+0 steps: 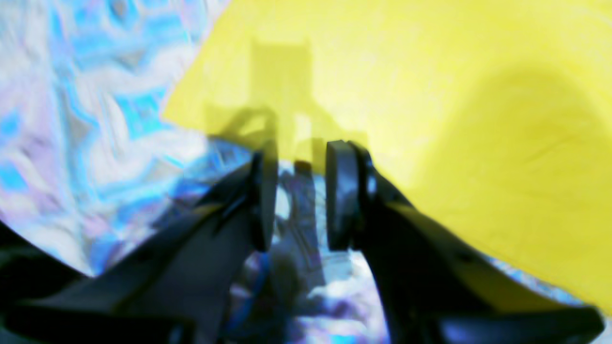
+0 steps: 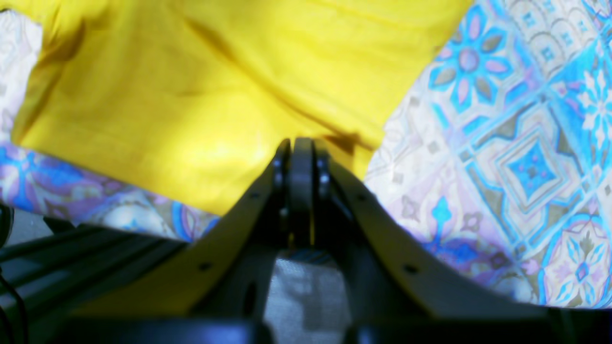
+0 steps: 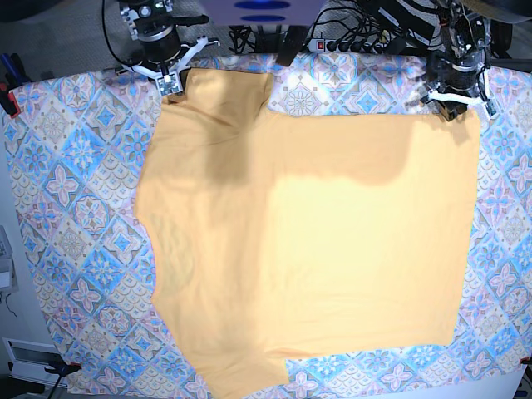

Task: Fold the T-shirt properly
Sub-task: 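Grasp the shirt edge, left gripper at a corner, right at the shoulder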

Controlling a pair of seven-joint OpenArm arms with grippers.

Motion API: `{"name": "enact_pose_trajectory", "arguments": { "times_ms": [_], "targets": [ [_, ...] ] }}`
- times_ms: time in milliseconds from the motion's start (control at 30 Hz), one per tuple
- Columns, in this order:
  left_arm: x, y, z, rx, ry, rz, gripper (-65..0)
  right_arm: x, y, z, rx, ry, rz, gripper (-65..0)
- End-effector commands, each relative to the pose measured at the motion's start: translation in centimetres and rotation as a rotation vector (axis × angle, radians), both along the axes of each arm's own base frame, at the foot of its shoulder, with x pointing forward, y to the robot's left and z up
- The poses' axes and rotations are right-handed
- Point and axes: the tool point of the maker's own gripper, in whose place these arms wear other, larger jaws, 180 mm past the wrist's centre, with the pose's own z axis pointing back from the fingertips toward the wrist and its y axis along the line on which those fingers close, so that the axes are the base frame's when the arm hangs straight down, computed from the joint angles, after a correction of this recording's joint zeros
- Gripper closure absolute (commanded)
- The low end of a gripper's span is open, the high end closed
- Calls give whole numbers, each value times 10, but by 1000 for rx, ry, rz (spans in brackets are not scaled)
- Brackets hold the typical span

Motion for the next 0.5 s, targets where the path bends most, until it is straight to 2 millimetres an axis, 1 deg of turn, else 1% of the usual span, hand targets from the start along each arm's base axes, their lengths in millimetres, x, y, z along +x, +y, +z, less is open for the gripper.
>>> {"name": "enact_pose_trajectory", "arguments": {
  "times_ms": [0,100,233,300,333,400,467],
  "targets": [
    [-1,7,2,-4,-14,17,-193,2,-1,5,-2,-22,2,0],
    [-3,22,-2,-42,-26,78,-213,2,-1,5,-1,-22,3,0],
    [-12,33,-15,-113,-33,177,-229,1,1,5,1,-20,5,0],
    [-14,36,-16,-117,-34,190,-229,1,1,5,1,-20,5,0],
    [-13,37,-16,-117,-36,192,-229,1,1,5,1,-20,5,0],
    [-5,37,-14,-120,-53,192,-229,1,1,5,1,-20,5,0],
    [-4,37,-17,-125,-52,199,-229,1,1,5,1,-20,5,0]
  ]
}}
